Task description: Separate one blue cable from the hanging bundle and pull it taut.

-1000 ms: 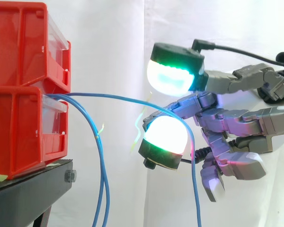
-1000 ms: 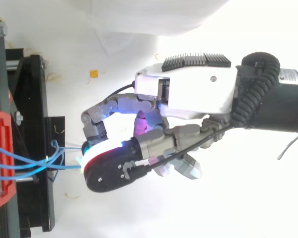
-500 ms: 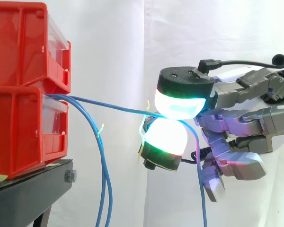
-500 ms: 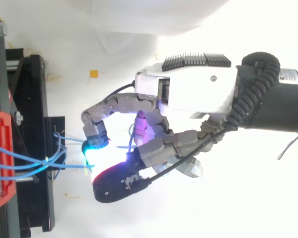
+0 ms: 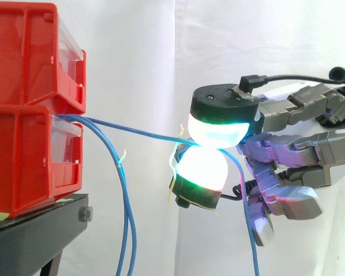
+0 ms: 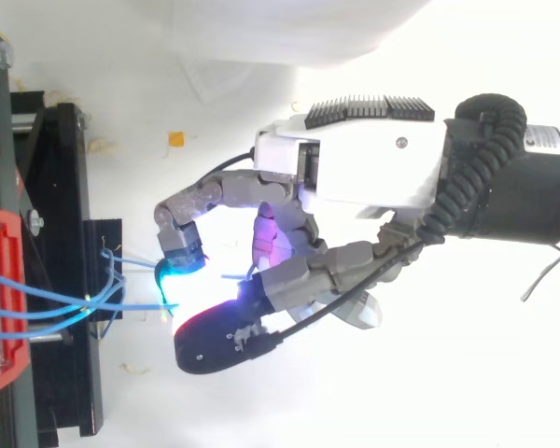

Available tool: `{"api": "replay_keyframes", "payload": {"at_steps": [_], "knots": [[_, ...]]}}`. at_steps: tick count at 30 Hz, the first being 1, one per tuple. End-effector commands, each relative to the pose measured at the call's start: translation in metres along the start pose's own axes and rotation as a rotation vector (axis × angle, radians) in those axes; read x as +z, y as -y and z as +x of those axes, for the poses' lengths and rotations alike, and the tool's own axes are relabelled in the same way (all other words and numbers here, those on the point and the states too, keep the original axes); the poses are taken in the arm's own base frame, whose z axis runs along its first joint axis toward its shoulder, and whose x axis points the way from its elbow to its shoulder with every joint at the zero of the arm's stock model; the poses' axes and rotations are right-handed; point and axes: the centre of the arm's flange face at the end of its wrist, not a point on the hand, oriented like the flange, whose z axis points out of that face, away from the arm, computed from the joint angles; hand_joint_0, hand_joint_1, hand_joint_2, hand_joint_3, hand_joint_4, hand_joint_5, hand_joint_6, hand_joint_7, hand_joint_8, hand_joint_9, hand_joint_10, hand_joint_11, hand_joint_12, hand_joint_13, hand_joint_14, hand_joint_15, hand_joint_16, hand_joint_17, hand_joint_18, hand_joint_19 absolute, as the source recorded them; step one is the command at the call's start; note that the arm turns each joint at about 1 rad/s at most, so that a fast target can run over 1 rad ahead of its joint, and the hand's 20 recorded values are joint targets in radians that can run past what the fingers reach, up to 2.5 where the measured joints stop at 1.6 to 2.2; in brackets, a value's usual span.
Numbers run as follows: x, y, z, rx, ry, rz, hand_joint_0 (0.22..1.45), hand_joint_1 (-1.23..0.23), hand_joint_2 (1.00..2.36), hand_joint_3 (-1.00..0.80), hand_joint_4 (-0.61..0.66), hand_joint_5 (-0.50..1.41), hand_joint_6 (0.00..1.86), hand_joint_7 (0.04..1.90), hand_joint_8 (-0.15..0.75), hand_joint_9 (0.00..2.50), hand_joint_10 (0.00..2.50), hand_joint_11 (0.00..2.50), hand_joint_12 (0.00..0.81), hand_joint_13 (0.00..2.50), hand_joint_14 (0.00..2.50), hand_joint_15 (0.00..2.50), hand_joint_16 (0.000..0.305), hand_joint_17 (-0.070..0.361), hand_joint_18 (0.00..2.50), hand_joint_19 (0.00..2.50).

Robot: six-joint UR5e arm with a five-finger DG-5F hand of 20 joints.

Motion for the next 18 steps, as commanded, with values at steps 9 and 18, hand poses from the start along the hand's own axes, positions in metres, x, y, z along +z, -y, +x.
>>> {"api": "replay_keyframes", "payload": {"at_steps": [9,18], "knots": [[-0.0026,0.0022,-0.0003,-0.003,-0.007,0.023,0.75,-0.75,1.01,-0.07,0.0,0.16,0.5,1.33,0.174,2.18,0.03,0.71,0.315,1.54,0.02,0.68,0.074,0.167,1.11,0.44],[-0.0024,0.0019,0.0001,0.005,-0.011,0.021,0.75,-0.75,1.01,-0.07,0.01,0.16,0.5,1.33,0.178,2.19,0.03,0.71,0.316,1.54,0.02,0.69,0.075,0.168,1.11,0.44]]}}
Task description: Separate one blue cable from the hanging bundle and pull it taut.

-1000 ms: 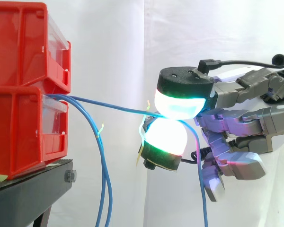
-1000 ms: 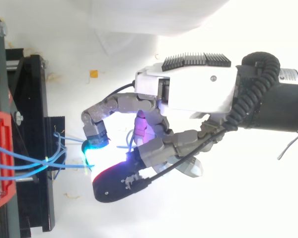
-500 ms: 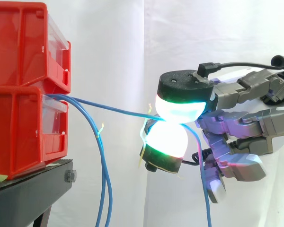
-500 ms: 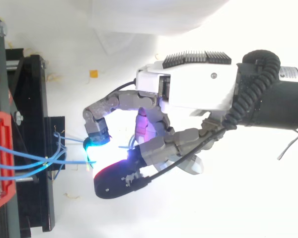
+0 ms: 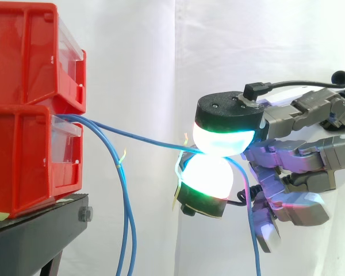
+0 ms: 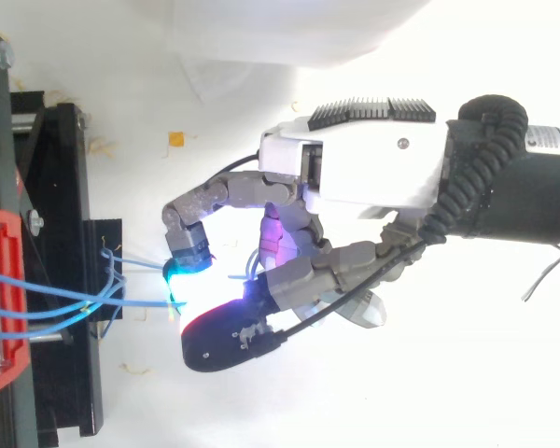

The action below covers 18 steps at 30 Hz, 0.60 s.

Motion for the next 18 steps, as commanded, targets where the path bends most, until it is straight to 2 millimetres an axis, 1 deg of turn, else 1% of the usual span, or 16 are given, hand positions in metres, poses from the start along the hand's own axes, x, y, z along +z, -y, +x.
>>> {"api": "replay_keyframes", "payload": {"at_steps": [1,10,18], "knots": [[0.0004,0.0012,-0.0007,0.004,-0.002,0.001,0.75,-0.75,1.01,-0.06,0.0,0.16,0.5,1.34,0.178,2.19,0.03,0.71,0.317,1.54,0.02,0.69,0.075,0.168,1.12,0.44],[0.0006,0.0015,-0.0019,0.022,0.001,0.0,0.75,-0.75,1.01,-0.07,0.0,0.16,0.5,1.35,0.171,2.19,0.03,0.71,0.316,1.54,0.02,0.68,0.075,0.169,1.12,0.44],[0.003,-0.0022,-0.0032,0.04,0.007,-0.029,0.75,-0.75,1.01,-0.07,0.0,0.16,0.5,1.35,0.178,2.18,0.03,0.71,0.314,1.53,0.02,0.68,0.075,0.168,1.1,0.44]]}}
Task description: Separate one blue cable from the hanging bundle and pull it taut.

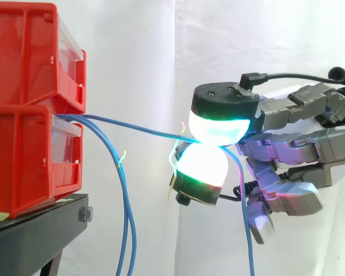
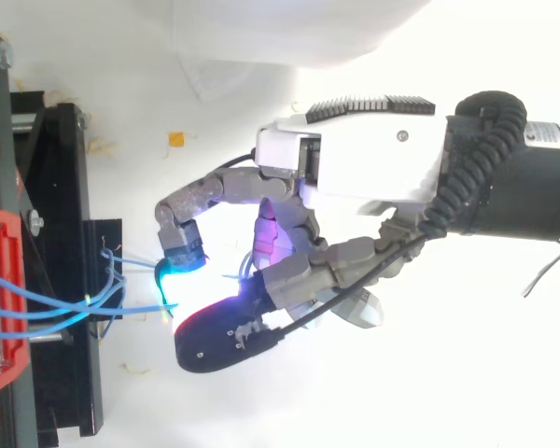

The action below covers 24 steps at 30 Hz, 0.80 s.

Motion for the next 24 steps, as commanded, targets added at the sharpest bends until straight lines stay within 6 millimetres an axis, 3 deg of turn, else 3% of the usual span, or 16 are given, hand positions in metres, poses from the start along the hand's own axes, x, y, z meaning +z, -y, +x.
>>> {"api": "replay_keyframes", "payload": {"at_steps": [1,24], "knots": [[0.0009,-0.0008,-0.0004,0.006,0.001,-0.009,0.75,-0.75,1.01,-0.07,0.0,0.16,0.5,1.35,0.178,2.18,0.03,0.72,0.314,1.53,0.02,0.68,0.075,0.168,1.1,0.44],[-0.0071,0.005,0.0017,-0.006,-0.115,0.031,0.75,-0.74,1.01,-0.08,0.0,0.16,0.5,1.35,0.174,2.17,0.03,0.72,0.309,1.52,0.02,0.68,0.075,0.168,1.09,0.44]]}}
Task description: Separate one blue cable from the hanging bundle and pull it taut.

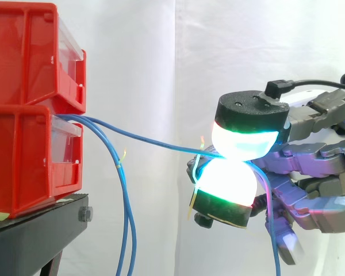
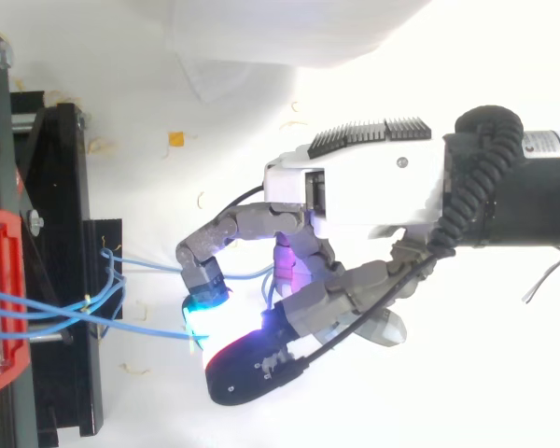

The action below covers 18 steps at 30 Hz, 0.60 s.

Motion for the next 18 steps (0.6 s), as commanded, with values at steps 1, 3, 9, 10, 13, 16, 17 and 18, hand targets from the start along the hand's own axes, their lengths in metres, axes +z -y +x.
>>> {"api": "replay_keyframes", "payload": {"at_steps": [1,3,9,10,13,16,17,18], "knots": [[-0.002,0.001,-0.002,0.0,-0.003,0.008,0.75,-0.74,1.01,-0.08,0.0,0.16,0.5,1.35,0.182,2.17,0.03,0.73,0.314,1.52,0.02,0.68,0.074,0.167,1.09,0.44],[-0.001,0.001,-0.003,0.0,-0.002,0.007,0.75,-0.74,1.01,-0.08,-0.01,0.16,0.5,1.35,0.182,2.17,0.03,0.71,0.312,1.52,0.02,0.68,0.074,0.168,1.09,0.44],[-0.002,0.004,-0.011,0.002,0.008,0.013,0.75,-0.74,1.01,-0.08,0.0,0.16,0.5,1.34,0.177,2.17,0.03,0.74,0.311,1.51,0.02,0.69,0.074,0.166,1.09,0.44],[-0.003,0.004,-0.012,0.003,0.009,0.014,0.75,-0.74,1.01,-0.08,0.0,0.16,0.5,1.34,0.175,2.17,0.03,0.73,0.311,1.52,0.02,0.68,0.074,0.167,1.09,0.44],[-0.007,0.001,-0.02,0.005,0.018,0.015,0.75,-0.74,1.01,-0.08,0.0,0.16,0.5,1.34,0.181,2.17,0.03,0.71,0.308,1.52,0.02,0.69,0.074,0.167,1.09,0.44],[-0.016,-0.003,-0.031,0.006,0.024,0.033,0.75,-0.74,1.01,-0.08,0.0,0.16,0.5,1.34,0.176,2.17,0.03,0.72,0.309,1.52,0.02,0.68,0.074,0.166,1.09,0.44],[-0.017,-0.004,-0.033,0.005,0.025,0.035,0.75,-0.74,1.01,-0.08,0.0,0.16,0.5,1.34,0.183,2.17,0.03,0.71,0.31,1.51,0.02,0.68,0.074,0.166,1.09,0.44],[-0.019,-0.004,-0.036,0.004,0.027,0.042,0.75,-0.74,1.01,-0.08,0.0,0.16,0.5,1.34,0.177,2.17,0.03,0.73,0.31,1.51,0.02,0.68,0.074,0.166,1.09,0.44]]}}
